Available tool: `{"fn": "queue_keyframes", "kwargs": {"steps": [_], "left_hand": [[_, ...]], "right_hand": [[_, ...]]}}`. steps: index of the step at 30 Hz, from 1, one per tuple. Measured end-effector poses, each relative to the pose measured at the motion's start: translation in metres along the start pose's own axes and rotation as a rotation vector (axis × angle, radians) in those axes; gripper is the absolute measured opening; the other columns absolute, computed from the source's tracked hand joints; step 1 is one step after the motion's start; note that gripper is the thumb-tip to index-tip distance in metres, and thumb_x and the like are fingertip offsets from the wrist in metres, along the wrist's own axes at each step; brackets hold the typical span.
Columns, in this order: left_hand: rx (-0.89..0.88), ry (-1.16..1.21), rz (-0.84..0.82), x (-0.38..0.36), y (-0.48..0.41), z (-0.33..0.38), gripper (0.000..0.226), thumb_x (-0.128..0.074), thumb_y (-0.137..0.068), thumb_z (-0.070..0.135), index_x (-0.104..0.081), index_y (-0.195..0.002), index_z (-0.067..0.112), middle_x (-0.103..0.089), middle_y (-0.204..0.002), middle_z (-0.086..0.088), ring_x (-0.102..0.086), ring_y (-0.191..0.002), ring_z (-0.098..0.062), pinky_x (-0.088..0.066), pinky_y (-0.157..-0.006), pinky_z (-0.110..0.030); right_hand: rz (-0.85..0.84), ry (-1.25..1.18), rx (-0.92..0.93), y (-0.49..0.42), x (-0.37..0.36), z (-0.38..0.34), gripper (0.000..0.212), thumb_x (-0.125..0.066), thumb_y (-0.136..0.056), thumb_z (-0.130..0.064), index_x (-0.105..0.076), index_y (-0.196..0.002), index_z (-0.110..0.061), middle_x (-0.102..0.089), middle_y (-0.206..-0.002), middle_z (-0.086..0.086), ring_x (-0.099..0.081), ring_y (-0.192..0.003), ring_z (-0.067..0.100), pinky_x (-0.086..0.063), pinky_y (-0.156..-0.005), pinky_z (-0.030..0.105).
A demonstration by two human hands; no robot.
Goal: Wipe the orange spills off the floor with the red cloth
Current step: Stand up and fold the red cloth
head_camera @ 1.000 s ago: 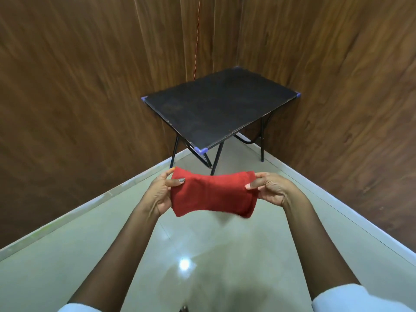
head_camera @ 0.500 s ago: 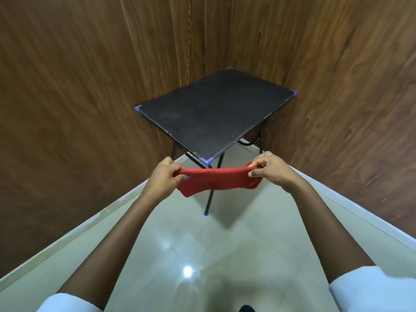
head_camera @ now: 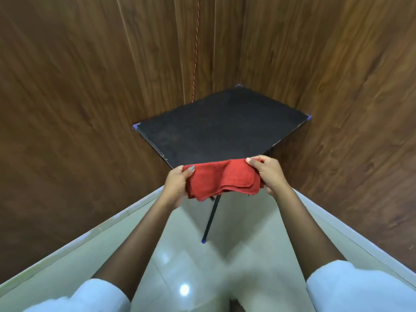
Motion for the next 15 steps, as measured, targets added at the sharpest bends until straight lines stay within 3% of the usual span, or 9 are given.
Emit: {"fn": "queue_keyframes", "kwargs": {"steps": [4, 9, 11, 15], "left_hand": [[-0.028, -0.152, 0.155, -0.036, -0.04, 0.006, 0.013, -0.053, -0.093, 0.021, -0.058, -0.083, 0.014, -0.063, -0.089, -0.013, -0.057, -0.079, -0.023, -0.051, -0.075, -0.044], [-0.059, -0.18, 0.186, -0.075, -0.061, 0.024, 0.014, -0.051, -0.094, 0.018, -0.055, -0.082, 0.01, -0.061, -0.084, -0.011, -0.055, -0.078, -0.022, -0.046, -0.073, -0.038], [-0.063, -0.07, 0.177, -0.071, -0.07, 0.035, 0.012, -0.051, -0.094, 0.013, -0.058, -0.084, 0.01, -0.061, -0.085, -0.012, -0.055, -0.079, -0.022, -0.046, -0.075, -0.036], [-0.008, 0.18, 0.004, -0.063, -0.086, 0.049, 0.015, -0.049, -0.095, 0.015, -0.063, -0.098, 0.009, -0.068, -0.081, -0.005, -0.064, -0.072, -0.017, -0.055, -0.063, -0.029]], "right_hand": [[0.144, 0.467, 0.25, -0.039, 0.008, -0.043, 0.017, -0.066, -0.082, -0.022, -0.066, -0.093, -0.009, -0.068, -0.094, 0.007, -0.06, -0.089, 0.024, -0.046, -0.078, 0.034], [0.043, 0.648, 0.344, -0.065, -0.002, -0.062, 0.031, -0.057, -0.081, -0.011, -0.055, -0.112, -0.017, -0.065, -0.1, 0.008, -0.06, -0.093, 0.028, -0.045, -0.076, 0.032], [0.024, 0.473, 0.279, -0.087, 0.021, -0.062, 0.033, -0.056, -0.076, -0.001, -0.058, -0.107, -0.014, -0.063, -0.094, 0.005, -0.059, -0.09, 0.025, -0.046, -0.08, 0.033], [-0.194, -0.275, -0.103, -0.12, 0.046, -0.039, 0.019, -0.065, -0.078, 0.002, -0.059, -0.093, -0.008, -0.066, -0.085, 0.009, -0.063, -0.079, 0.023, -0.05, -0.086, 0.042]]}}
Point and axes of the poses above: each hand's wrist, its own y-axis away from the middle knuckle, its own x-axis out of the back of the hand, z = x × y, the point moved 8 cm from there along -y, towards the middle knuckle
